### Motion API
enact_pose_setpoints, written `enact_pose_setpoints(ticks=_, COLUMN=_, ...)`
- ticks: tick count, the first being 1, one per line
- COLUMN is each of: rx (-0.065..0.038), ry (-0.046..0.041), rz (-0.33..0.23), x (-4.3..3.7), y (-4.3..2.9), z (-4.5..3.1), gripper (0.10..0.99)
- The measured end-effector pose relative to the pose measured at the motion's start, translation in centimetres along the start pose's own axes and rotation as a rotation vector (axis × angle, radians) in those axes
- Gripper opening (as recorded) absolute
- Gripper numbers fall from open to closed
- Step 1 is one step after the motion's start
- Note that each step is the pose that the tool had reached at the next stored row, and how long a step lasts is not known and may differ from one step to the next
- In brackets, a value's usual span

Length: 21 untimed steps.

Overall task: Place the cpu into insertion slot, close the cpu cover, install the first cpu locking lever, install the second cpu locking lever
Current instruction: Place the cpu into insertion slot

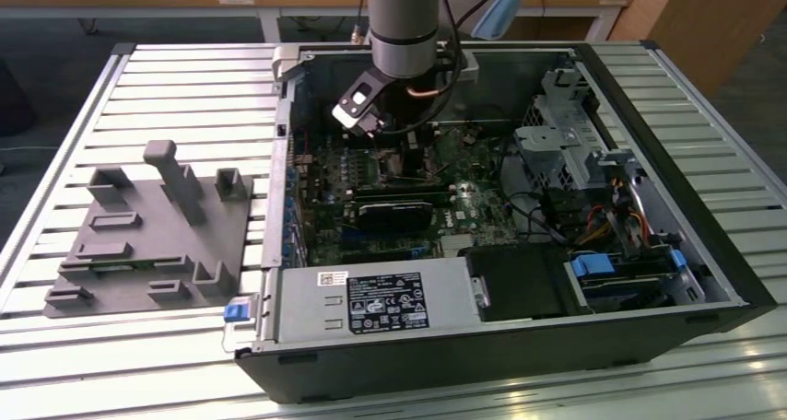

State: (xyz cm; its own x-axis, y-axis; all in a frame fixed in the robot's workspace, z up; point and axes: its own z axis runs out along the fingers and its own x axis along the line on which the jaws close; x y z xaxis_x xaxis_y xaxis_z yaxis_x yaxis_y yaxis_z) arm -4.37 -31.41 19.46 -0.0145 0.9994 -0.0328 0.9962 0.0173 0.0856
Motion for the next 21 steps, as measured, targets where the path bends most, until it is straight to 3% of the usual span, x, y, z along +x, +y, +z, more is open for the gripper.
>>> enact_pose_setpoints(ticks=5, rx=0.0, ry=-0.0045, rz=-0.001, x=0.02, y=0.0, z=0.06, gripper=0.541)
enact_pose_setpoints(ticks=18, rx=0.0, ry=-0.0051, rz=0.0, x=0.02, y=0.0, z=0.06, gripper=0.541)
enact_pose_setpoints(ticks=20, rx=0.0, ry=-0.0051, rz=-0.001, x=0.02, y=0.0, z=0.06, gripper=0.553)
enact_pose_setpoints(ticks=21, rx=0.0, ry=-0.0051, rz=-0.001, x=0.02, y=0.0, z=0.06, gripper=0.616)
